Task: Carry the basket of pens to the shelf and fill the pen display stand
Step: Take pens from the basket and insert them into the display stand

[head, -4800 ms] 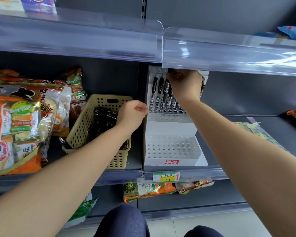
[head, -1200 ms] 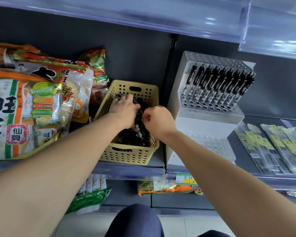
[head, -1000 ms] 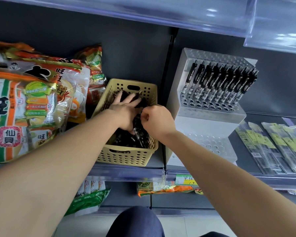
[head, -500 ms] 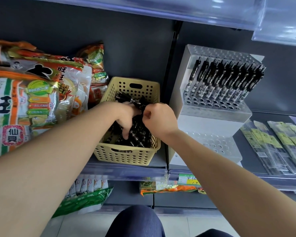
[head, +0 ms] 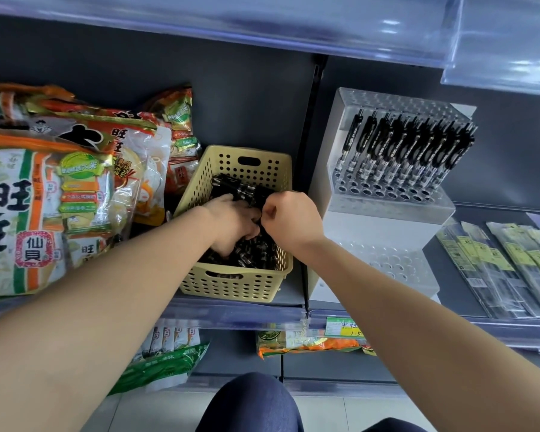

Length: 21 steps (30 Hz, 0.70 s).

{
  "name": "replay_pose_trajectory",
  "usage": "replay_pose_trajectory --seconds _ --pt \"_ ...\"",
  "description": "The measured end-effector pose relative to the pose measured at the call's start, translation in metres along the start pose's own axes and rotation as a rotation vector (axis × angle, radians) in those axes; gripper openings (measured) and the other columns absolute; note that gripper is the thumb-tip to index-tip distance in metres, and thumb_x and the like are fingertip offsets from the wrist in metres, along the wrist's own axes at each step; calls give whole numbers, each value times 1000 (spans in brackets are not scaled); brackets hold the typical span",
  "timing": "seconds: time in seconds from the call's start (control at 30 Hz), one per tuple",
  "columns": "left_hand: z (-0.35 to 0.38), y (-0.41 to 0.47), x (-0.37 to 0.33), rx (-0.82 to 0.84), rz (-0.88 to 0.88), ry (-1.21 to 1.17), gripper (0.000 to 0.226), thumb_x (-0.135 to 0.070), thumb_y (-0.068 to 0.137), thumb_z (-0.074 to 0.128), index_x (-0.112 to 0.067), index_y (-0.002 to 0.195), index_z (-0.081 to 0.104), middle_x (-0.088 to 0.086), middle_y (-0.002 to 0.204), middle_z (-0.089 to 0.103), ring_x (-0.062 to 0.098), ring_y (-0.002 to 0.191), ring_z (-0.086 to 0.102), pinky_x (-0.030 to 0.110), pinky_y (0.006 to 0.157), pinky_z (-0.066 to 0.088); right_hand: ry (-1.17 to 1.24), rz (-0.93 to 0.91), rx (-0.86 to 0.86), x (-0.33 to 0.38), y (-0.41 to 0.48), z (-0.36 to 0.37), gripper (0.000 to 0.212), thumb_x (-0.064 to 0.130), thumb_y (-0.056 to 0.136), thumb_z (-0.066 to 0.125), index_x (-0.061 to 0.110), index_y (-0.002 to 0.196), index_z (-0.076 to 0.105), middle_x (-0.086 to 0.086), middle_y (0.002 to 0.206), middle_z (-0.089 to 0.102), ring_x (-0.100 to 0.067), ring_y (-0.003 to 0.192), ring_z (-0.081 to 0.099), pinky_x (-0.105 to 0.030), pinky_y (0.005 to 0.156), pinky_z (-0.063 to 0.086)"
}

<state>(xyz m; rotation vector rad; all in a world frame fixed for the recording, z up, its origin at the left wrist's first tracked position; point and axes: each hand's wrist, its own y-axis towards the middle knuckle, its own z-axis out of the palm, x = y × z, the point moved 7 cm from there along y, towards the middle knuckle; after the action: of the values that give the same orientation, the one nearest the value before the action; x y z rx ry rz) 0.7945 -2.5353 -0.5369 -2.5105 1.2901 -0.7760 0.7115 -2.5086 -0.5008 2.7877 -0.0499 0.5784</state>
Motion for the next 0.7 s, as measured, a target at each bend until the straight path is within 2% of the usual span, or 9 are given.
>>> replay_pose_trajectory --seconds 0.1,0.2,0.3,0.43,0.53,0.6,0.7 --pt "2 -2 -1 -58 21 -42 45 -29 80 67 -26 122 52 -7 134 43 17 127 37 39 108 28 6 3 6 0 0 1 17 12 80 52 14 77 69 -4 80 68 -23 77 59 -30 64 48" --pt "6 -3 1 -90 4 -98 59 -21 80 67 -24 134 43 -4 137 45 18 130 38 39 110 29 14 -3 6 1 -1 0 16 10 79 53 14 76 69 -4 79 68 -23 78 58 -27 63 44" --pt "7 1 -4 -35 -16 -97 71 -14 81 65 -27 143 33 -2 147 37 21 138 28 44 115 22 15 3 17 1 -1 -1 17 10 79 53 13 77 69 -5 80 68 -23 78 58 -29 65 47" --pt "8 1 -7 -30 23 -36 55 -18 82 66 -32 131 47 -8 144 37 21 137 25 47 112 22 13 -2 23 1 -2 -2 17 11 81 52 13 79 69 -5 80 68 -23 77 58 -31 66 50" --pt "13 1 -1 -75 43 -72 32 -15 81 64 -29 109 56 -9 138 41 21 130 30 42 103 31 22 -5 11 1 -3 -3 16 11 81 52 13 76 68 -4 77 68 -23 75 58 -31 65 50" --pt "14 3 -1 -74 42 -54 31 -15 83 62 -28 111 57 -9 136 44 20 126 36 40 101 34 29 -5 9 1 -3 -3 16 10 80 53 13 75 67 -4 76 67 -23 73 58 -31 65 50" --pt "12 6 -6 -54 62 3 36 -13 87 61 -28 120 58 -8 138 43 22 130 35 40 101 37 38 3 16 0 -3 -3 15 10 80 53 13 74 67 -3 74 66 -23 72 57 -30 63 48"
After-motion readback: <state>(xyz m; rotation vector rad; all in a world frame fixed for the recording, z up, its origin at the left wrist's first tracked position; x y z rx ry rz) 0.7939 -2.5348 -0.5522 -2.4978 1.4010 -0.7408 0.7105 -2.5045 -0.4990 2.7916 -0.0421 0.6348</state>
